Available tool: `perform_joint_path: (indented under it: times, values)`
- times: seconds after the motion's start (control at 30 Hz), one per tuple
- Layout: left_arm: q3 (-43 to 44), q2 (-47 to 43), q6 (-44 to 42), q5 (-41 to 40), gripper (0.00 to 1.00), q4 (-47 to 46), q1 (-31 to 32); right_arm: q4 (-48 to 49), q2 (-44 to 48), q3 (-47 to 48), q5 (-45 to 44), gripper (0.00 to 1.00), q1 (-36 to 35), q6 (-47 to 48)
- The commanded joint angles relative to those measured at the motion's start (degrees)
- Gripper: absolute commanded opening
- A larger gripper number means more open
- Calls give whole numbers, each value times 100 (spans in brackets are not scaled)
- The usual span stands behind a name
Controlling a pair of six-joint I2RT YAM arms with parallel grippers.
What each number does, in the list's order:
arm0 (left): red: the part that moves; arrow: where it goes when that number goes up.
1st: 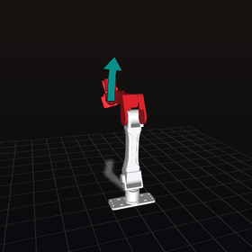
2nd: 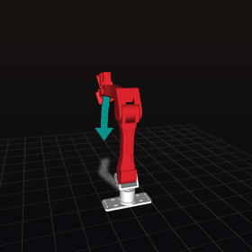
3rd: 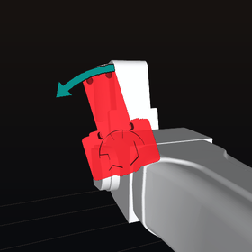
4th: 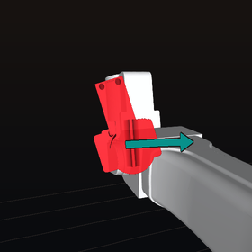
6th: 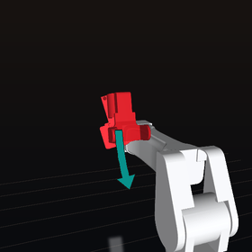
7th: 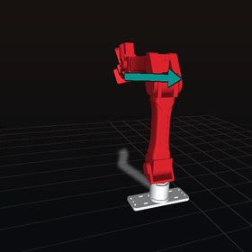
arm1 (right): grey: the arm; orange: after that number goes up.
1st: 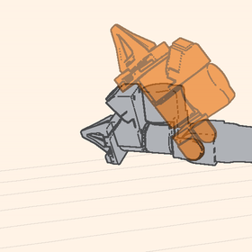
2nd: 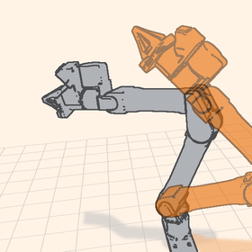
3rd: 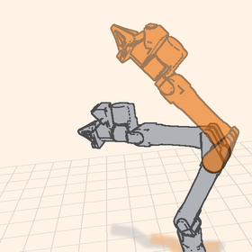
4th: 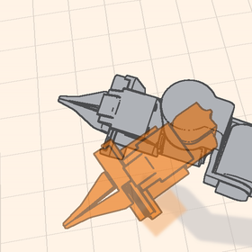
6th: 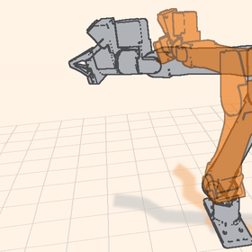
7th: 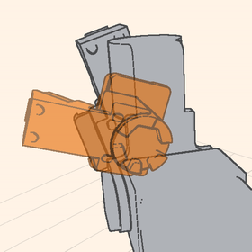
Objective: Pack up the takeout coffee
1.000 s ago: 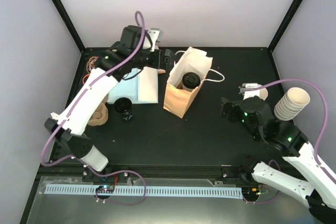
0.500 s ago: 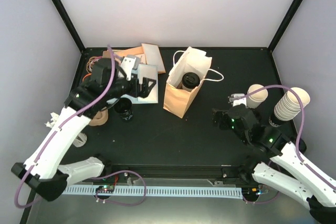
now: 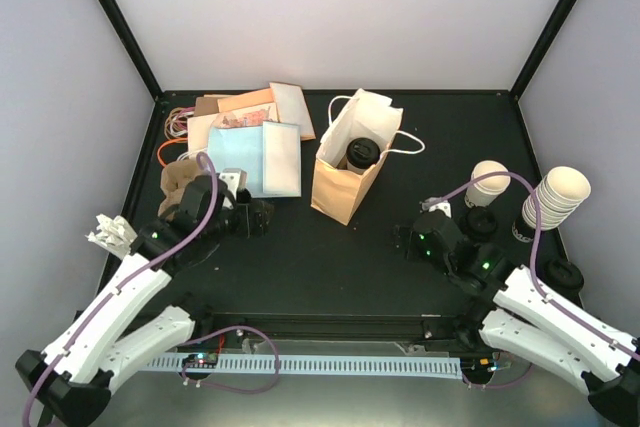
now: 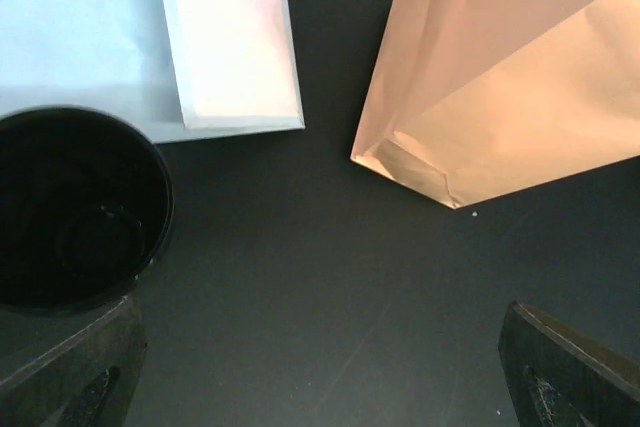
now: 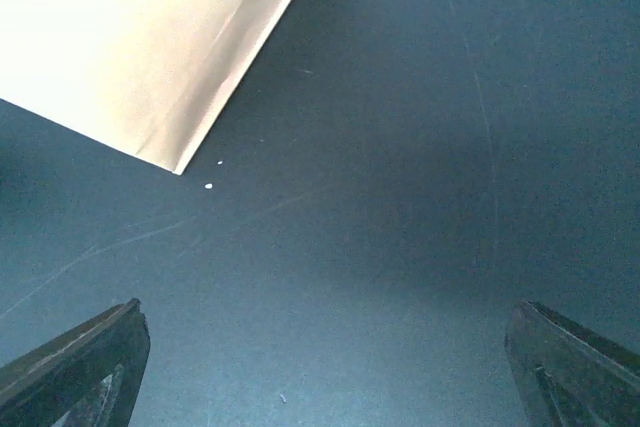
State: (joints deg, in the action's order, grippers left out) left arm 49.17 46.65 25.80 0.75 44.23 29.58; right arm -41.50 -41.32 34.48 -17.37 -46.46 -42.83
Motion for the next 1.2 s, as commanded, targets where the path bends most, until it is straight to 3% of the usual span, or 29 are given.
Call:
perform_joint_path:
  times: [0.0,0.2,0.47,0.6,0.77,1.0,1.17]
  values:
    - [-554,-467,471,56,99,-492,-32,381,40,-183,-168,100,23,-286]
    - [-1317,-722,604,533,99,-979,-36,1317,342,-693,335,100,27,759]
    - [-1822,-950,607,609,99,-1360,-35,1607,687,-985,87,100,27,925]
    - [-1534,-908,404,115,86,-1072,-33,1711,624,-1040,8,100,23,940]
    - [-1032,-666,554,-786,81,-595,-76,1732,598,-1048,41,100,23,959]
    - [-164,136,-128,-1072,65,-167,-496,1824,782,-1135,199,100,31,1048]
    - [631,1208,-768,-828,47,348,-759,1888,807,-1167,347,100,25,1110]
